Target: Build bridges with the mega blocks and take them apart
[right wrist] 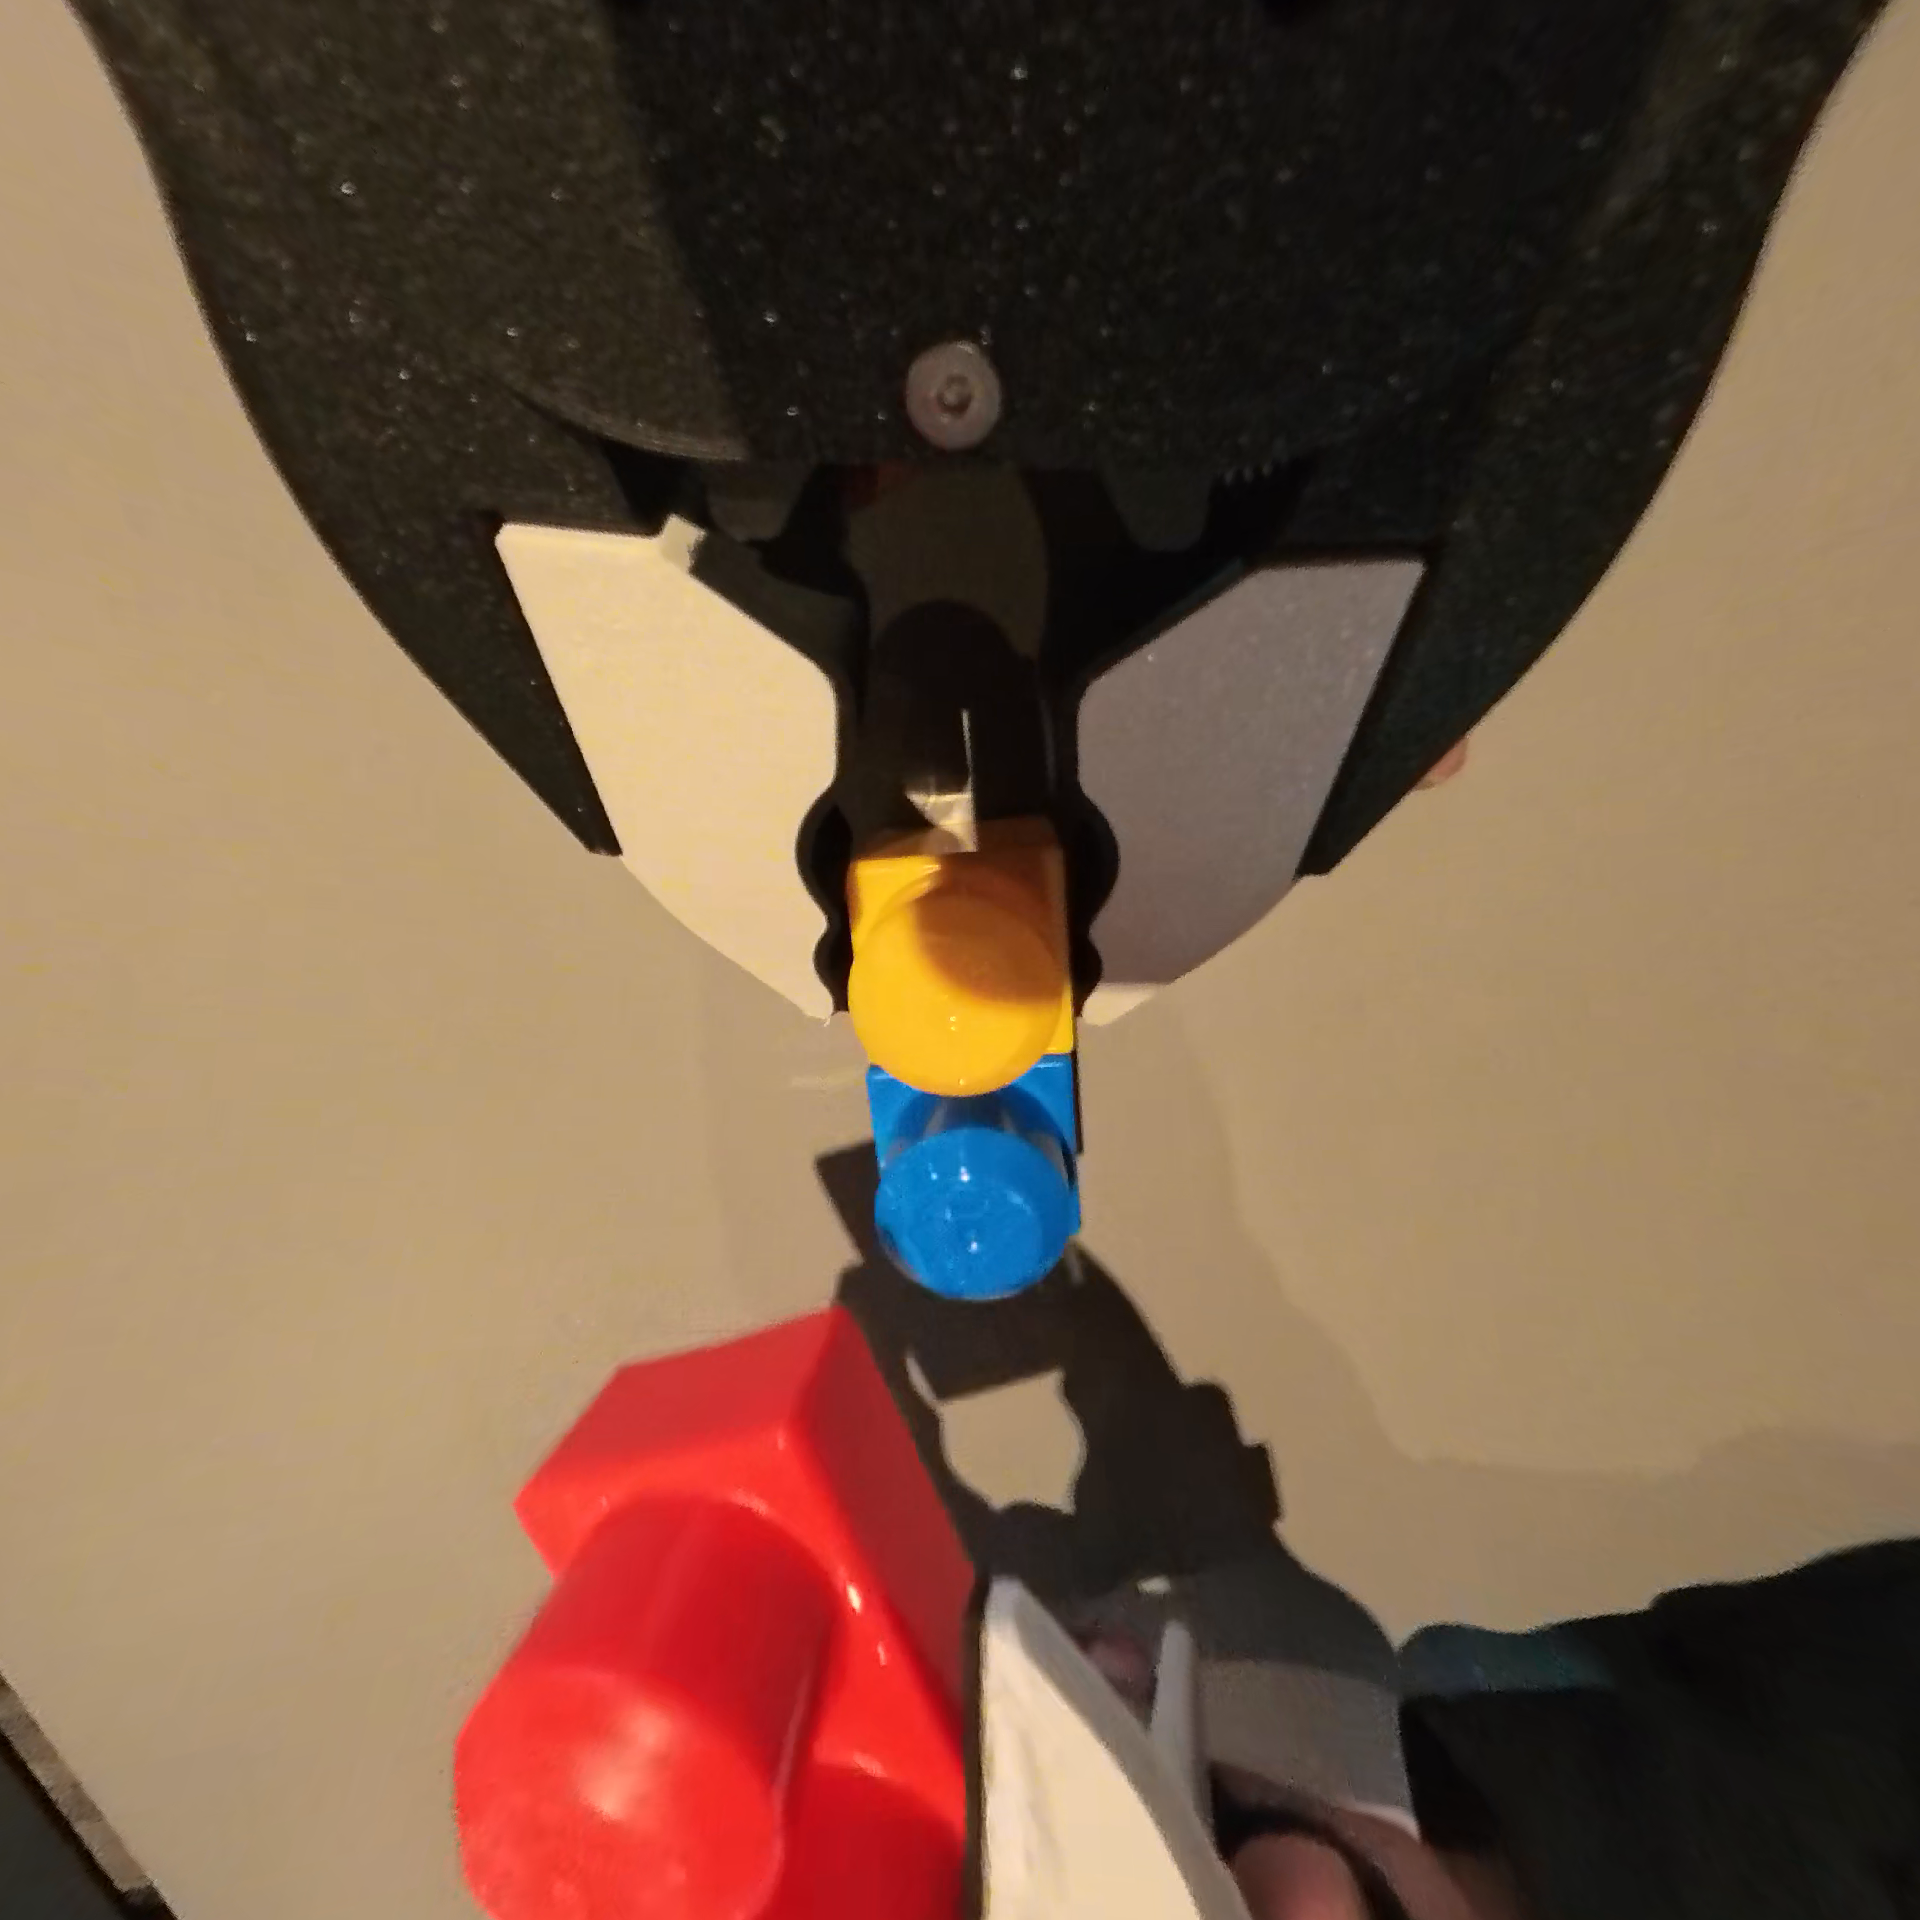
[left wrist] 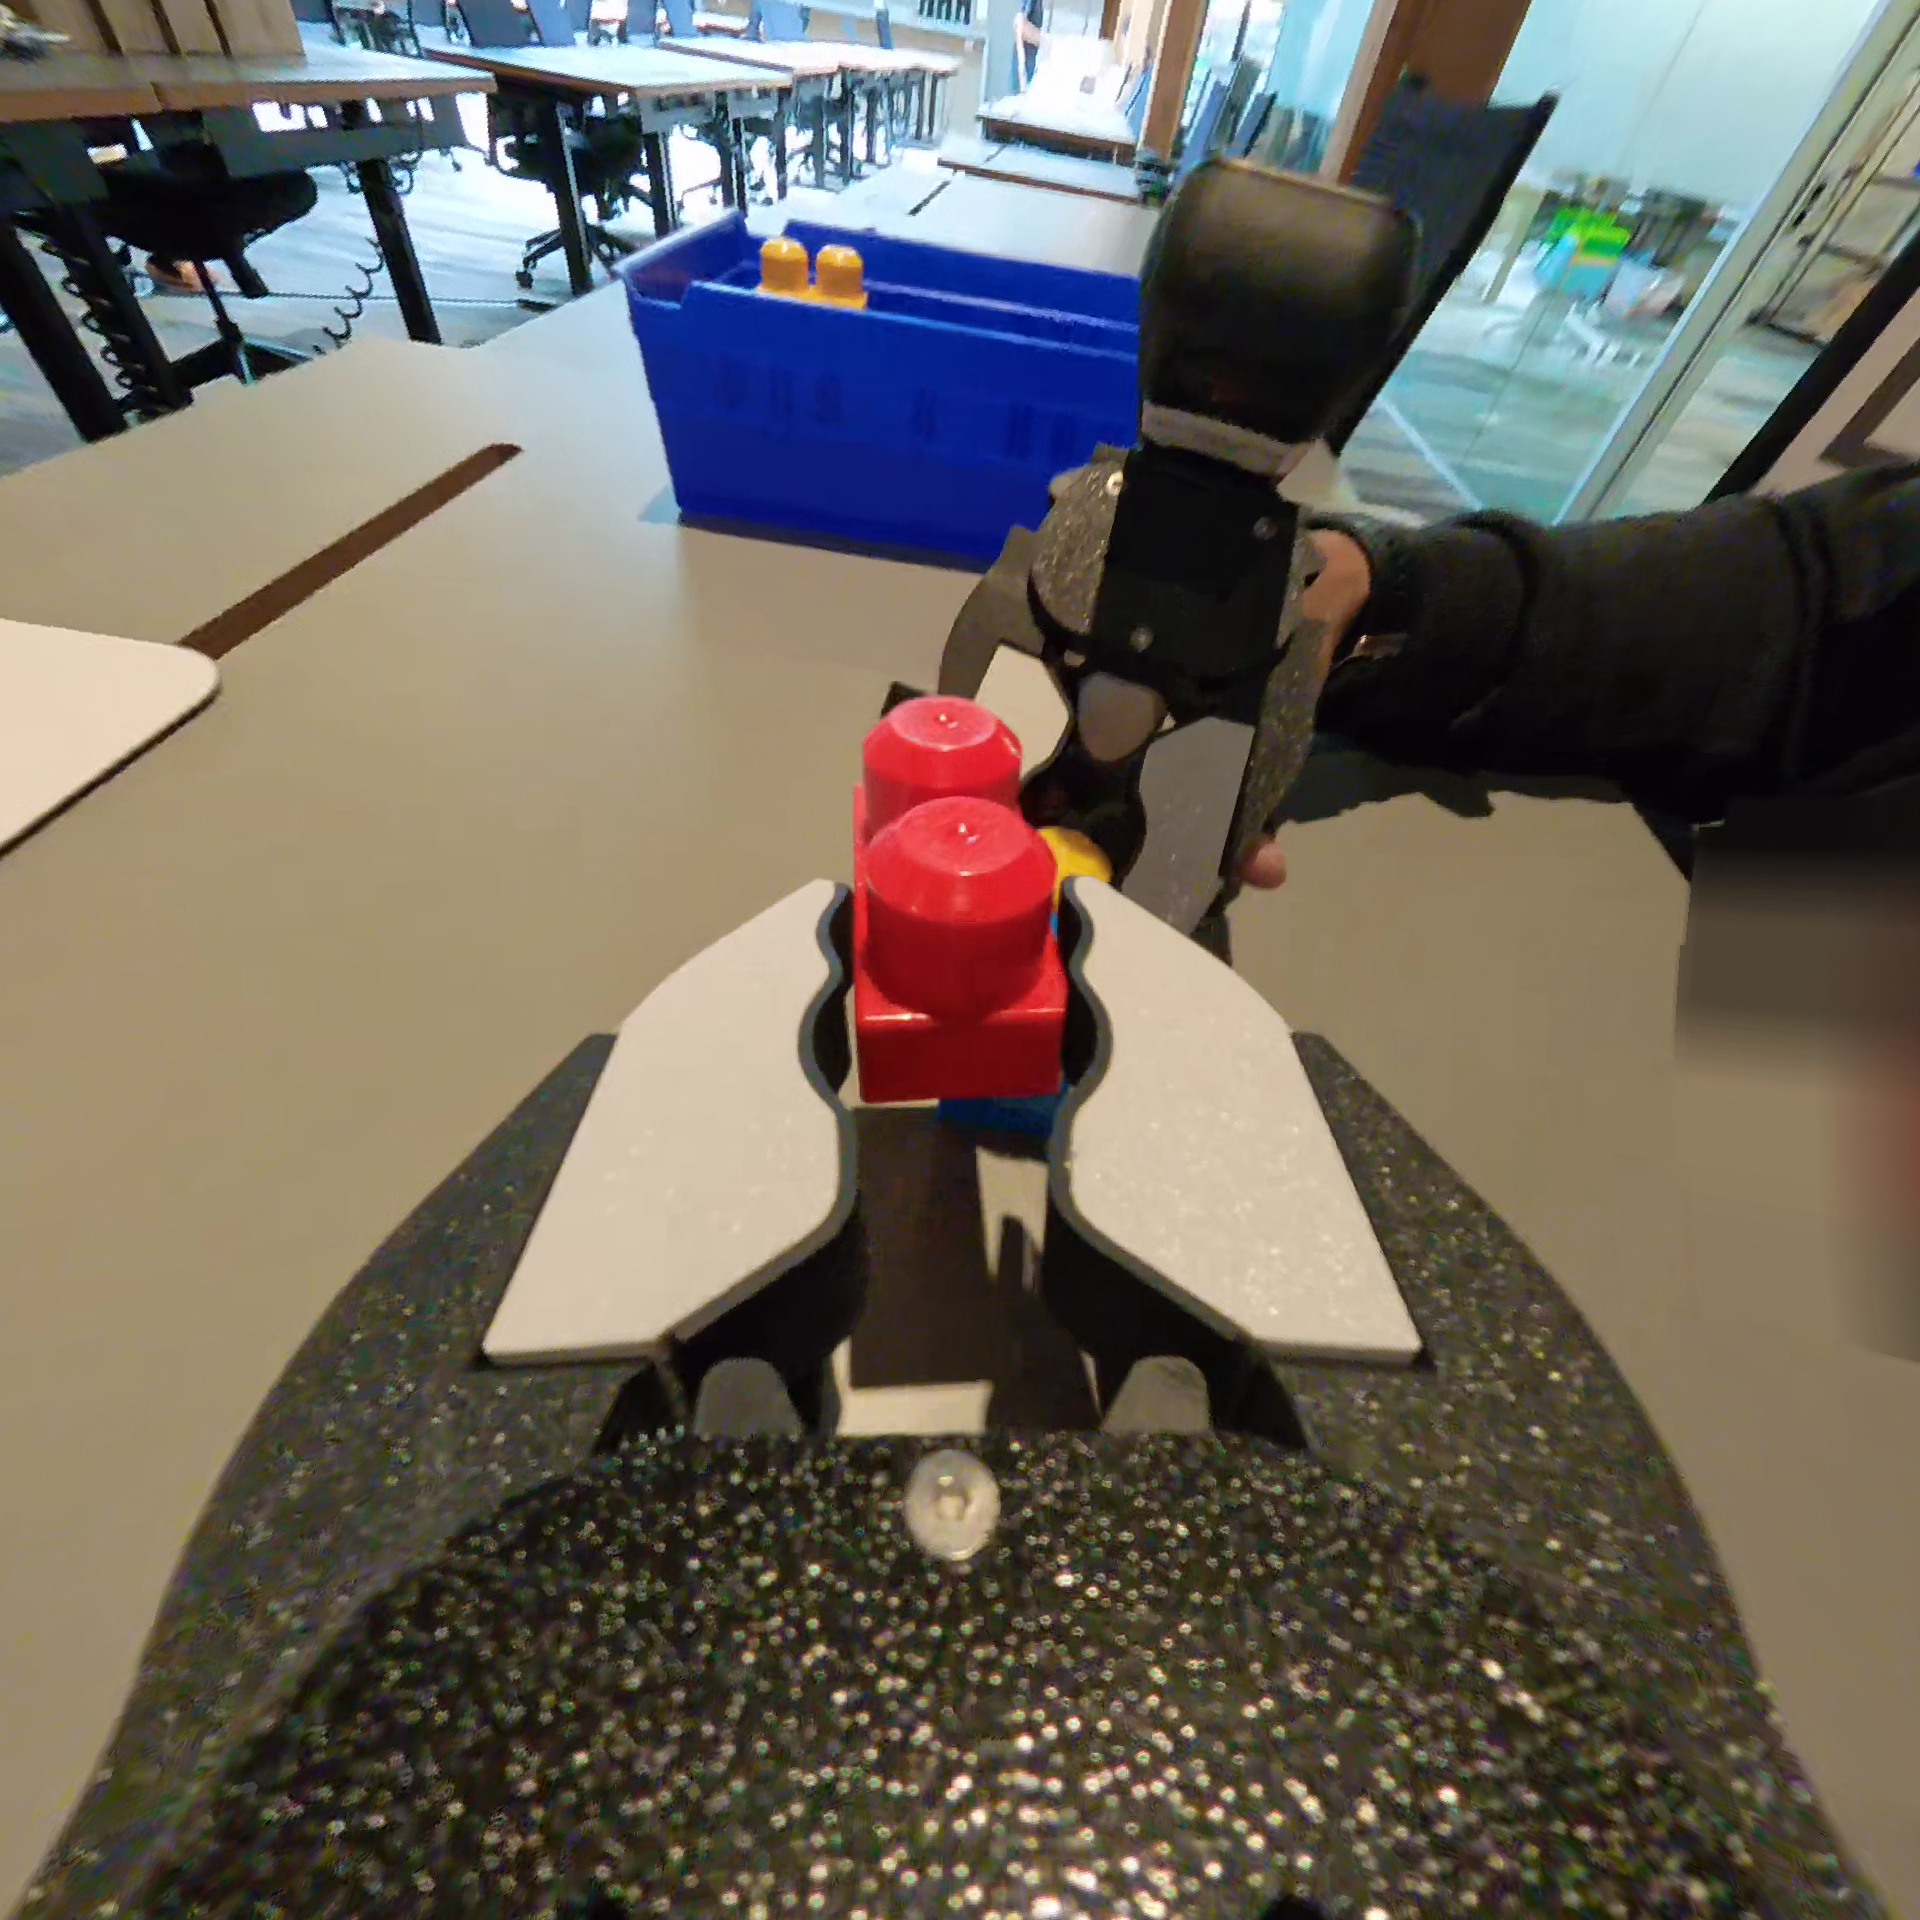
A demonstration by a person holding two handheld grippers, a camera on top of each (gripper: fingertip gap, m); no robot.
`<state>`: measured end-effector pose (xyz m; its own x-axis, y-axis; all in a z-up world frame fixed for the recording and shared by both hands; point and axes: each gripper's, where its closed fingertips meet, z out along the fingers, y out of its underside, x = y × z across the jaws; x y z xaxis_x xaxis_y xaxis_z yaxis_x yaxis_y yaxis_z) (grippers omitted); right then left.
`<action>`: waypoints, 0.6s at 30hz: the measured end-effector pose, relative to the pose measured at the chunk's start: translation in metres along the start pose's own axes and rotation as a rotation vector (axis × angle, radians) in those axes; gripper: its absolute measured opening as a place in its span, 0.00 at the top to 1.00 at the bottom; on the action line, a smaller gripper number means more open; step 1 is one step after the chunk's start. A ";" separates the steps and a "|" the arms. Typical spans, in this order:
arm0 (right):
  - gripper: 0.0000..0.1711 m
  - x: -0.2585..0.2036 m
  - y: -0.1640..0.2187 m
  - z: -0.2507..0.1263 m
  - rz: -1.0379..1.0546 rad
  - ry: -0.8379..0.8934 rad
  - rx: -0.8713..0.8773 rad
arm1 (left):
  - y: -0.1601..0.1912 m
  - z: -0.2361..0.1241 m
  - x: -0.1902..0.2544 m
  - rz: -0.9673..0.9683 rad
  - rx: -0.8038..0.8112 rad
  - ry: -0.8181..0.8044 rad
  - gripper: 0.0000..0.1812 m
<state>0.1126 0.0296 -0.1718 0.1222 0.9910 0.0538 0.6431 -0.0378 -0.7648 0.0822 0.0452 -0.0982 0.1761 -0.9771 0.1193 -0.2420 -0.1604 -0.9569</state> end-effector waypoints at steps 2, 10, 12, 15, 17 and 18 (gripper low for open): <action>0.77 0.000 0.000 0.000 -0.001 -0.001 0.000 | 0.005 -0.014 -0.002 0.007 -0.034 -0.015 0.80; 0.77 0.000 0.000 0.000 -0.003 -0.003 0.000 | 0.065 -0.030 0.003 -0.031 -0.306 0.033 0.80; 0.77 0.000 0.001 0.000 -0.003 -0.003 0.000 | 0.075 -0.026 0.003 -0.032 -0.376 0.032 0.80; 0.77 0.000 0.001 -0.001 -0.002 -0.004 0.000 | 0.093 -0.026 0.008 -0.056 -0.499 0.040 0.80; 0.77 0.000 0.001 -0.001 -0.002 -0.004 0.000 | 0.095 -0.028 0.010 -0.062 -0.524 0.036 0.79; 0.77 0.000 0.001 -0.001 -0.002 -0.005 0.000 | 0.095 -0.029 0.010 -0.062 -0.533 0.033 0.78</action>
<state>0.1136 0.0291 -0.1720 0.1174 0.9917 0.0517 0.6434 -0.0363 -0.7647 0.0331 0.0164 -0.1808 0.1770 -0.9661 0.1878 -0.6843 -0.2579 -0.6820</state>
